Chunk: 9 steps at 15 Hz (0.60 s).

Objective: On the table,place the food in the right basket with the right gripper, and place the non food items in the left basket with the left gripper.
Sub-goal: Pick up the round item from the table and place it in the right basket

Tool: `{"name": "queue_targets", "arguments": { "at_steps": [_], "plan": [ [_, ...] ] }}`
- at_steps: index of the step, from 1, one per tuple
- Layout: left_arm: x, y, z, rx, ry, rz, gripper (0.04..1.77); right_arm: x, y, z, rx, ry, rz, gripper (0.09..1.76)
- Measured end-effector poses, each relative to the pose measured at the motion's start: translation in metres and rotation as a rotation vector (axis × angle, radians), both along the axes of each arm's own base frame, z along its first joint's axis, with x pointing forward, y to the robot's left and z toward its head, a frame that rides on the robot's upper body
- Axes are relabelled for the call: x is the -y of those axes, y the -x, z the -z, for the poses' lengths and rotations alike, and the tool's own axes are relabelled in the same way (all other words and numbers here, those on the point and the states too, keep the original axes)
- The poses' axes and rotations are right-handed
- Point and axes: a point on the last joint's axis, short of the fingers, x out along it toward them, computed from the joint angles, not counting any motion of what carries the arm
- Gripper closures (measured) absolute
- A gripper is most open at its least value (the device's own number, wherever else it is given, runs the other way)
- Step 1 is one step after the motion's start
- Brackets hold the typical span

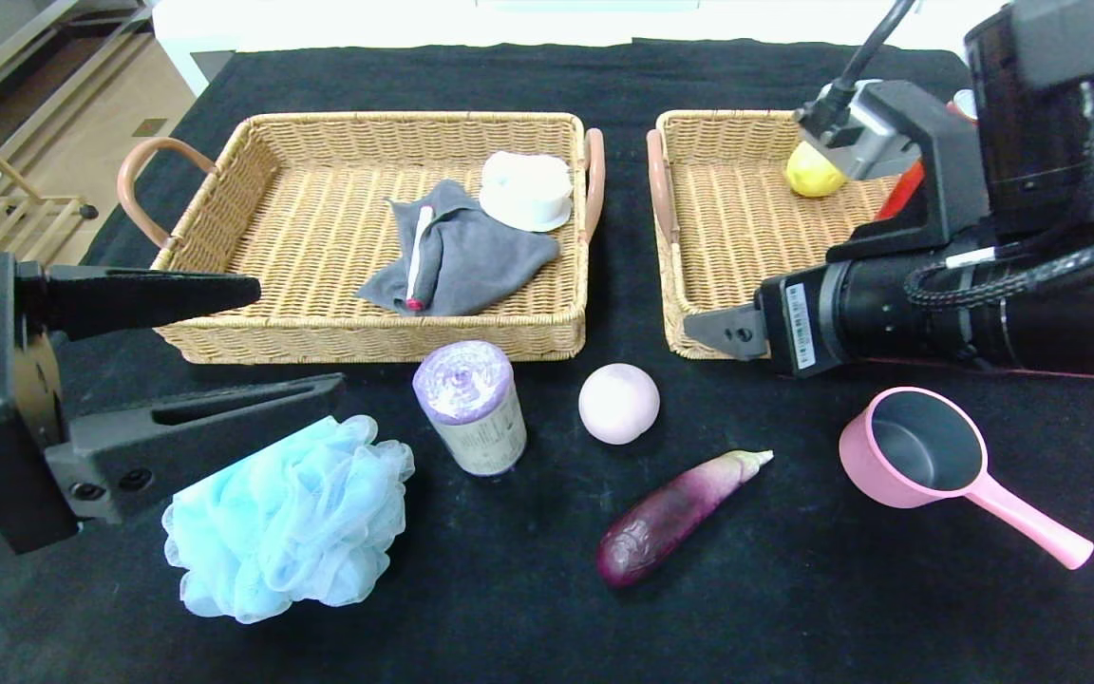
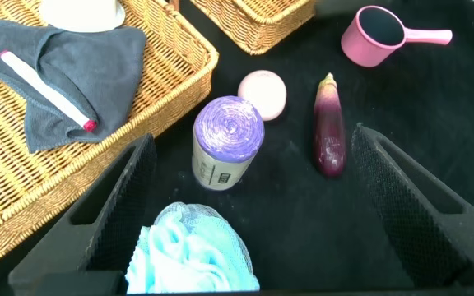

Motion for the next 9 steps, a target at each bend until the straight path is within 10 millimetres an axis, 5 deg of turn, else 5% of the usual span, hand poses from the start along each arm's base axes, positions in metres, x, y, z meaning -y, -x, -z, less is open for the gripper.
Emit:
{"name": "queue_targets", "arguments": {
  "at_steps": [9],
  "plan": [
    [0.001,0.000,0.001,-0.005,-0.001,0.004,0.09,-0.054,-0.009,0.040,-0.072,0.083,-0.056,0.15]
  ]
}}
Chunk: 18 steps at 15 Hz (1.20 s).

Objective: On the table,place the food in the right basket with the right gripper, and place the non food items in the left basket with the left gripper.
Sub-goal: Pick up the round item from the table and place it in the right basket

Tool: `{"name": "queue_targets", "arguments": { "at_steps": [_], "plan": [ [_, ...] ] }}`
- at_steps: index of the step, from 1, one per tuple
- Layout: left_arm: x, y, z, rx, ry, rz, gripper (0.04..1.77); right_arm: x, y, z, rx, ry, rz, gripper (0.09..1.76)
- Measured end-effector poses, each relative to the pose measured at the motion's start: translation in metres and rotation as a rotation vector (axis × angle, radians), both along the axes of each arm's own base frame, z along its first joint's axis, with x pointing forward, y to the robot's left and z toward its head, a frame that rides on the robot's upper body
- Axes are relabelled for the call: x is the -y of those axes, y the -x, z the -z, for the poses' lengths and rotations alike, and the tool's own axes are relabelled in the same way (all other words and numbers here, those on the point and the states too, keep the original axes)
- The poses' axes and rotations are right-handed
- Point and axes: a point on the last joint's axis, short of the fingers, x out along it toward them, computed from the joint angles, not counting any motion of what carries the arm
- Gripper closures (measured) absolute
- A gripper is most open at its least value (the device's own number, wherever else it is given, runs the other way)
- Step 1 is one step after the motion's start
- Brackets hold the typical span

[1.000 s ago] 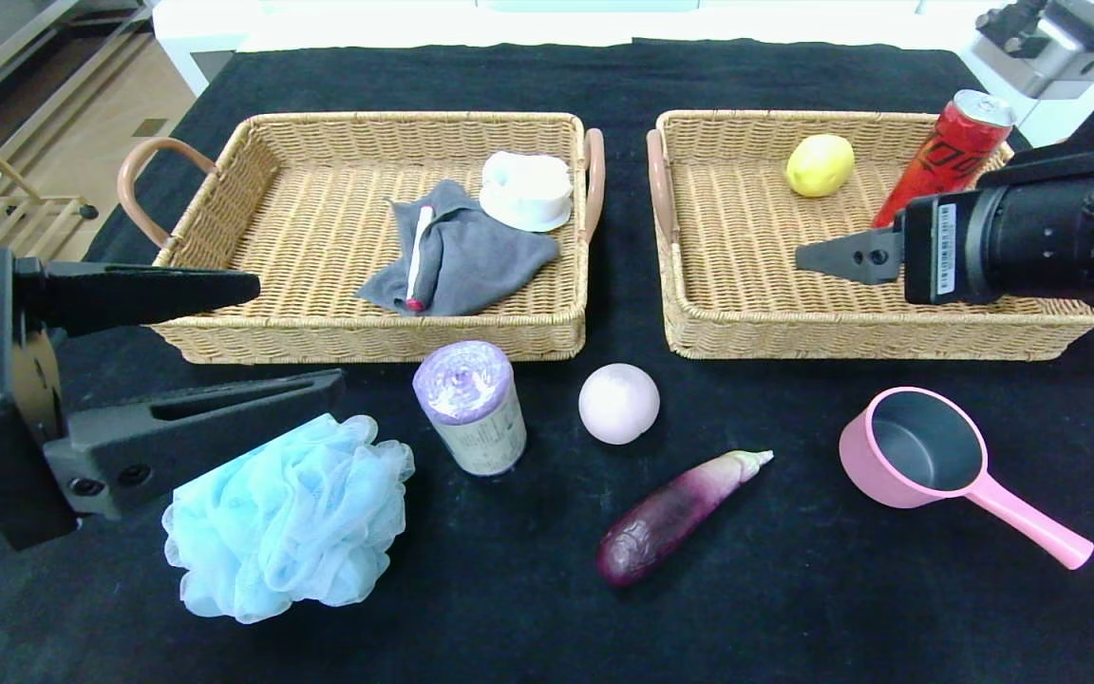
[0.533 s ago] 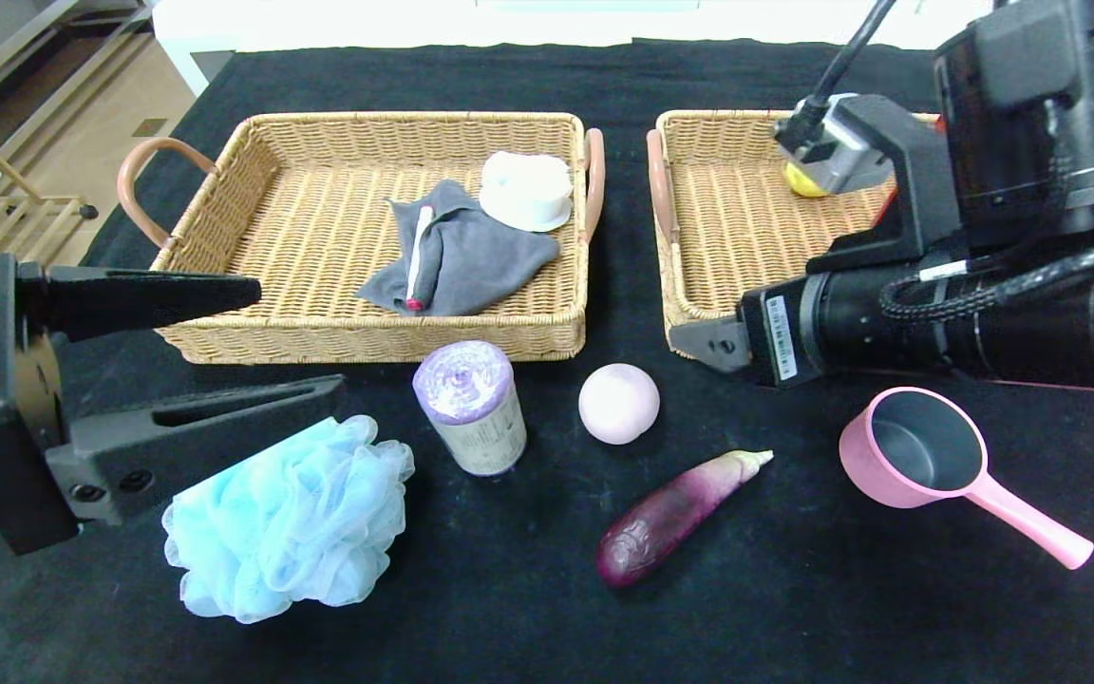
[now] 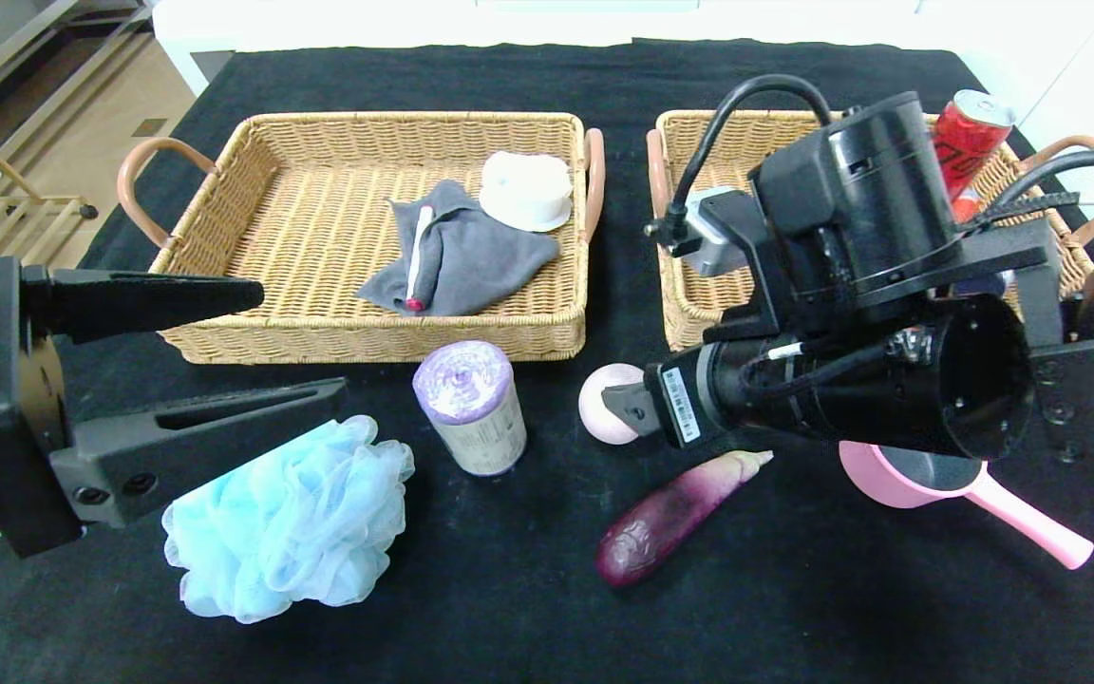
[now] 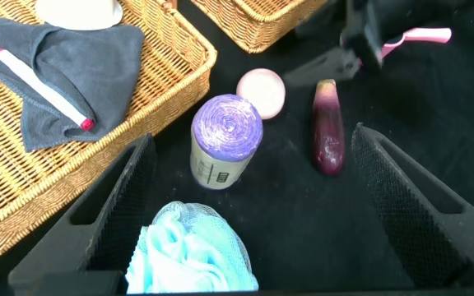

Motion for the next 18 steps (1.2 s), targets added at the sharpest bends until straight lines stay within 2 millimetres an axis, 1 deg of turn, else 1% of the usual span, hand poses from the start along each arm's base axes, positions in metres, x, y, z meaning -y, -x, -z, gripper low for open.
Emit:
{"name": "queue_targets", "arguments": {
  "at_steps": [11,14,18],
  "plan": [
    [0.000,-0.001,0.001,-0.004,-0.002,-0.001,0.09,-0.031,-0.024,0.027,-0.038,0.037,-0.006,0.14],
    [0.000,-0.001,0.001,-0.004,-0.002,0.000,0.09,-0.040,-0.032,0.034,-0.023,0.064,0.035,0.14],
    [0.000,-0.001,0.001,-0.004,-0.001,0.001,0.09,-0.049,-0.040,0.044,-0.029,0.078,0.039,0.14]
  ]
}}
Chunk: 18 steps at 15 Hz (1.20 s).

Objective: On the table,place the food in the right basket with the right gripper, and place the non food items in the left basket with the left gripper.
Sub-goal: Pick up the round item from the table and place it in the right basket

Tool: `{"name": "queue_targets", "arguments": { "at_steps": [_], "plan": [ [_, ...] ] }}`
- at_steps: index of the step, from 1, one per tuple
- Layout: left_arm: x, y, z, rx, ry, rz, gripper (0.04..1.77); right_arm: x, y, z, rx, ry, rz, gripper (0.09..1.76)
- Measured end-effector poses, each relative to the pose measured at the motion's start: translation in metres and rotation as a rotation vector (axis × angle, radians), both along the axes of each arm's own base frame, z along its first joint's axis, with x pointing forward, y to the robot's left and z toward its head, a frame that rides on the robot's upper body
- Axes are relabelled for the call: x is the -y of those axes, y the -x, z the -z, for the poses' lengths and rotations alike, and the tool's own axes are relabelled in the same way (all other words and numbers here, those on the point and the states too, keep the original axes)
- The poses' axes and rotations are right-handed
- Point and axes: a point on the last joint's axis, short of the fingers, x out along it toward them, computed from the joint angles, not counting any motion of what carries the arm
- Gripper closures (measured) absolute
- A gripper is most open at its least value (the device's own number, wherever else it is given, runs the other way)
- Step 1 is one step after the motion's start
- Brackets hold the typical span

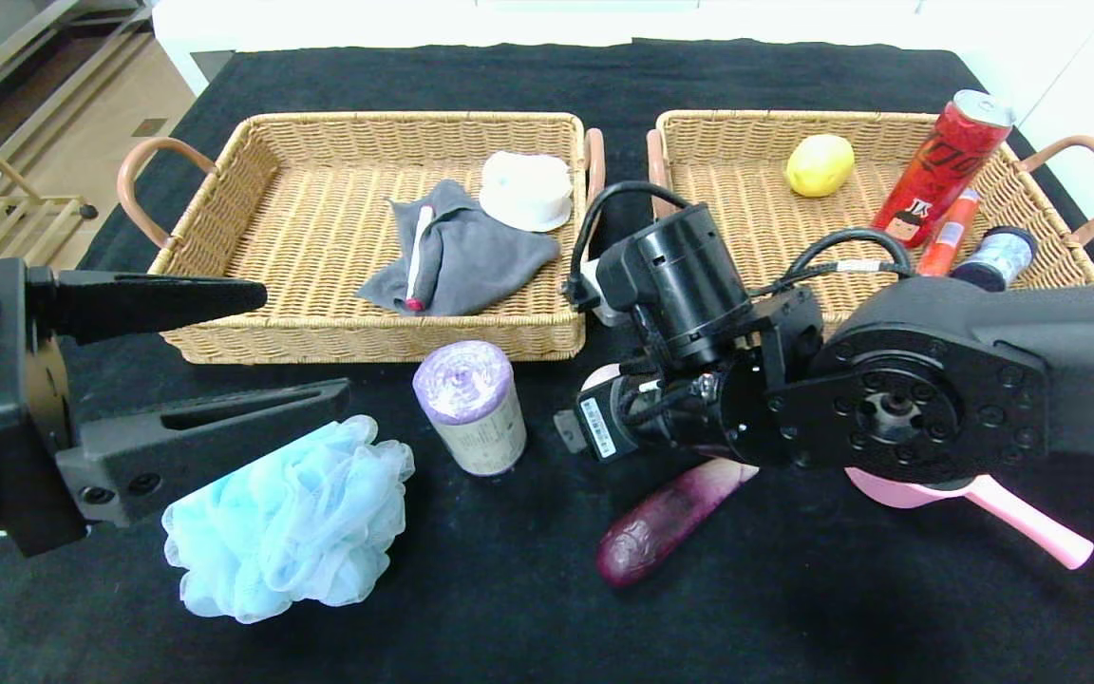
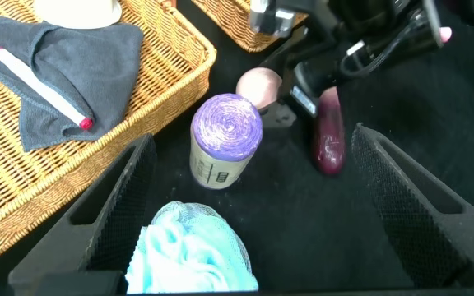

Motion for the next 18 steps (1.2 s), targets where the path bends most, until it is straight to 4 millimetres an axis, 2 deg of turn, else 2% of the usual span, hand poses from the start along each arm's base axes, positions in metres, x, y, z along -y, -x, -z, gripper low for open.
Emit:
{"name": "queue_targets", "arguments": {
  "at_steps": [2,5,9,11,18],
  "plan": [
    [0.0000,0.0000,0.0000,0.000,0.000,0.000,0.09,-0.0018,-0.0015,0.0029,-0.004,0.005,0.000,0.16],
    [0.0000,0.0000,0.0002,-0.001,0.000,0.000,0.09,-0.0027,-0.0018,0.0046,-0.007,0.007,-0.001,0.68],
    [0.0000,0.0000,0.0005,-0.002,-0.001,0.000,0.09,-0.0033,-0.0012,0.0045,-0.008,0.005,-0.005,1.10],
    [0.0001,-0.0003,0.0006,-0.002,-0.001,0.000,0.09,-0.0034,-0.0013,0.0040,-0.007,0.002,-0.005,1.68],
    [0.0002,-0.0006,0.0012,-0.006,-0.002,0.000,0.09,-0.0025,0.0002,0.0021,-0.009,-0.003,-0.012,1.68]
  ]
}}
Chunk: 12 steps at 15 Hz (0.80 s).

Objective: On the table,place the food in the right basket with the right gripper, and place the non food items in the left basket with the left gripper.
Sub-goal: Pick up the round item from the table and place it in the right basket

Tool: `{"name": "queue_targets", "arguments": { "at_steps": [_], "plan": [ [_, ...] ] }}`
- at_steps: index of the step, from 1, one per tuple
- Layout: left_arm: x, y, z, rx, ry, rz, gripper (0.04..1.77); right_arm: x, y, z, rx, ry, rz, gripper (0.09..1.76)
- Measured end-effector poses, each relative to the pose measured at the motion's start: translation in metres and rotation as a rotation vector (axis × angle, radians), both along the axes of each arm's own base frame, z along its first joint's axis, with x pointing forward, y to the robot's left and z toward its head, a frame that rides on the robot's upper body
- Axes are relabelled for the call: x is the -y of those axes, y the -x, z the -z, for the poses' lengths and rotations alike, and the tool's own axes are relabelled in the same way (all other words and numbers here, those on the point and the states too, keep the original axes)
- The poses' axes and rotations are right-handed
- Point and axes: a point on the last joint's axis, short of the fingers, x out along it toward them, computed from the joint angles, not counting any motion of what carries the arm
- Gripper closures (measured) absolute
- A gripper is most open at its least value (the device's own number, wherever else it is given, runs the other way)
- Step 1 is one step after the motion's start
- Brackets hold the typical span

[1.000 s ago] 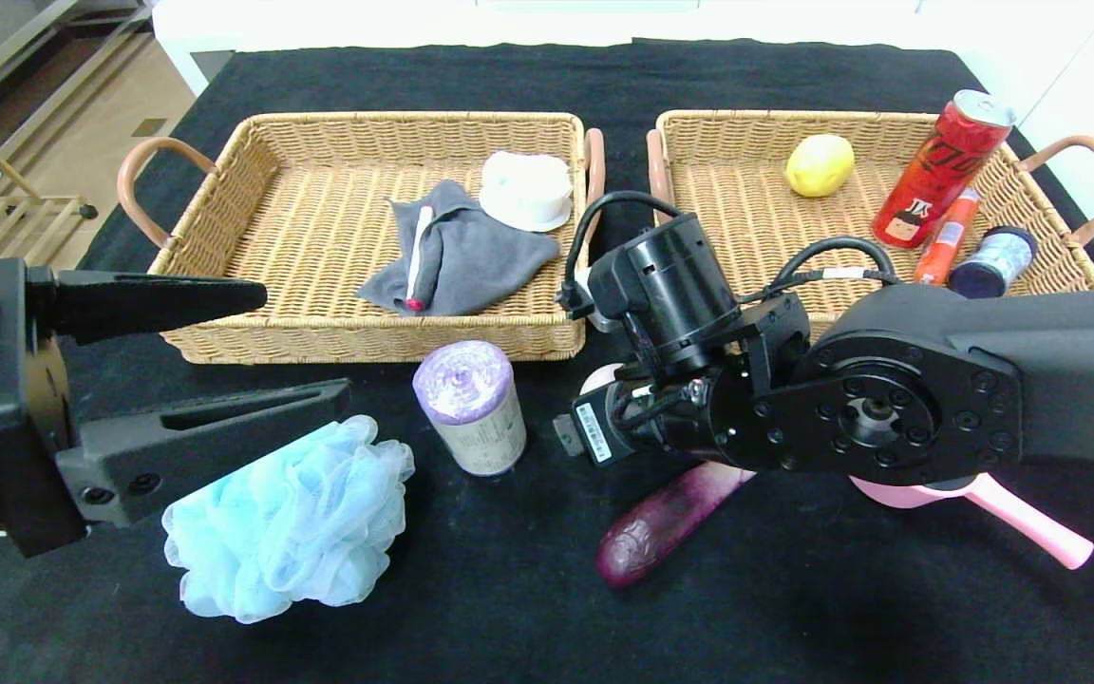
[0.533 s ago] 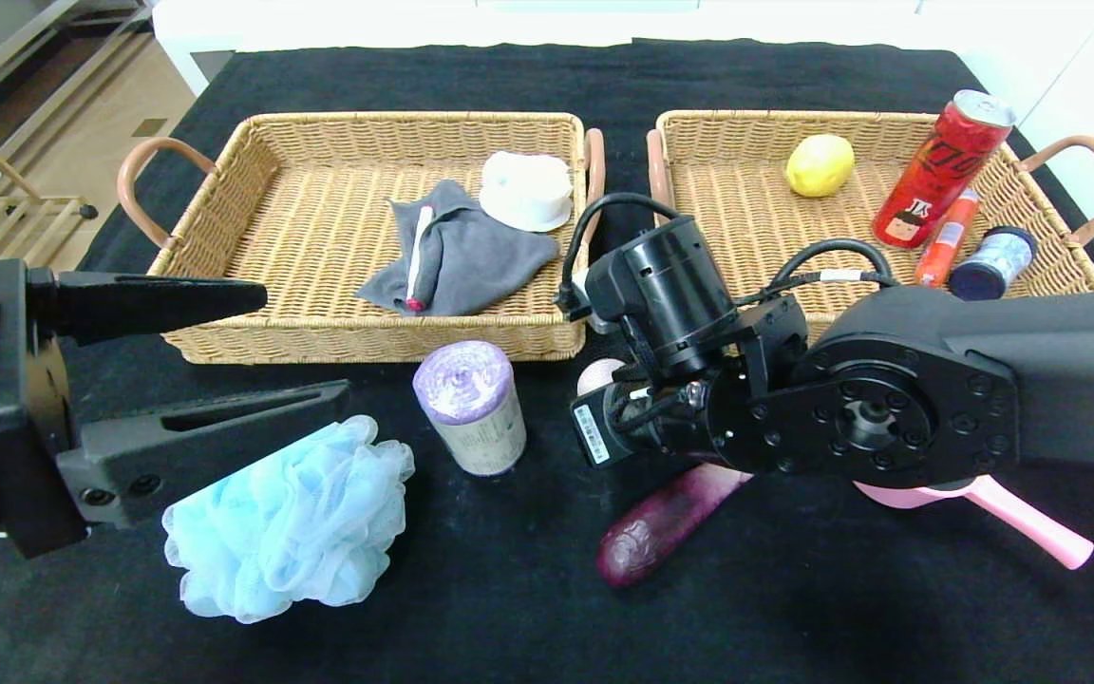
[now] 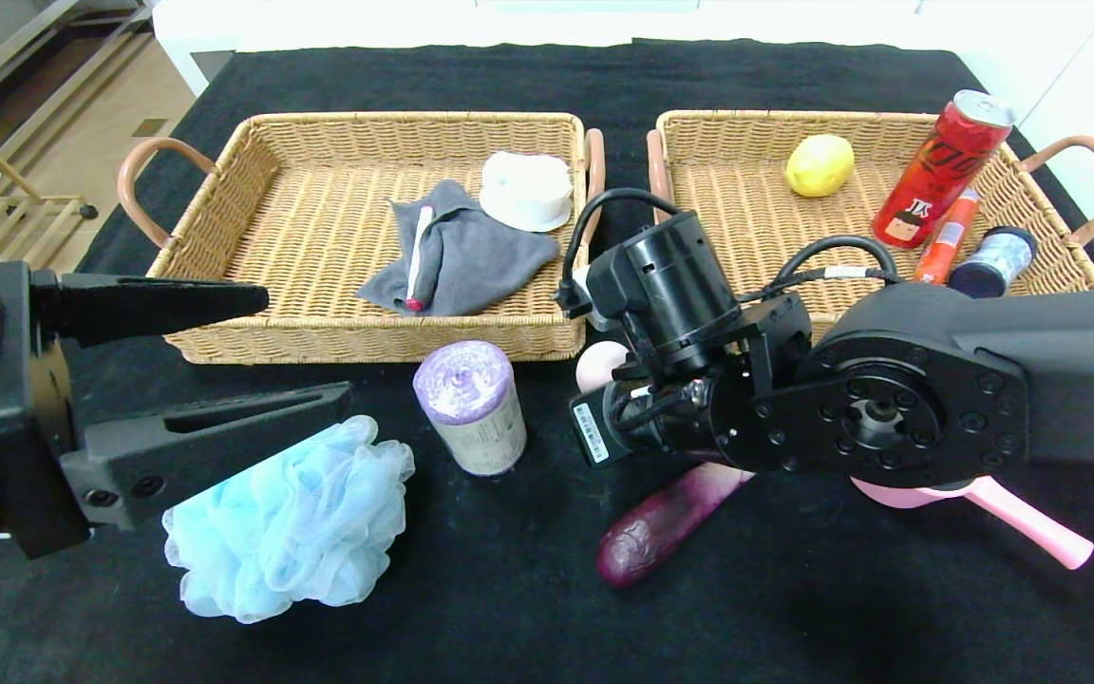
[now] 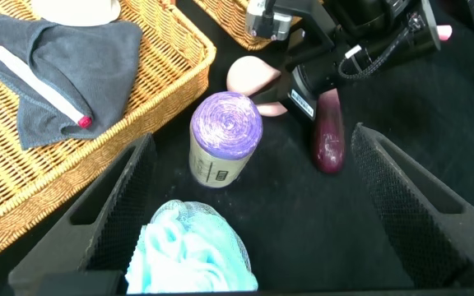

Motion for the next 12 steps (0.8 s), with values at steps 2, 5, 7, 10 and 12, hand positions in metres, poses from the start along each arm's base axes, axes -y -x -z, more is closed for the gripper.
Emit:
{"name": "queue_targets", "arguments": {
  "at_steps": [2,5,7,10,12],
  "plan": [
    [0.000,0.000,0.000,-0.001,-0.001,0.001,0.09,0.001,0.002,-0.003,-0.009,-0.017,-0.026,1.68],
    [0.001,0.000,0.000,0.001,0.000,0.006,0.09,0.005,0.007,-0.011,-0.052,-0.097,-0.067,1.68],
    [0.001,0.000,0.000,0.000,0.000,0.008,0.09,0.008,0.010,-0.019,-0.049,-0.121,-0.070,1.68],
    [0.002,0.000,0.000,0.000,0.000,0.009,0.09,0.014,0.016,-0.031,-0.036,-0.156,-0.063,1.68],
    [0.002,0.000,0.000,0.000,0.000,0.009,0.09,0.019,0.020,-0.040,-0.020,-0.175,-0.064,1.68]
  ]
}}
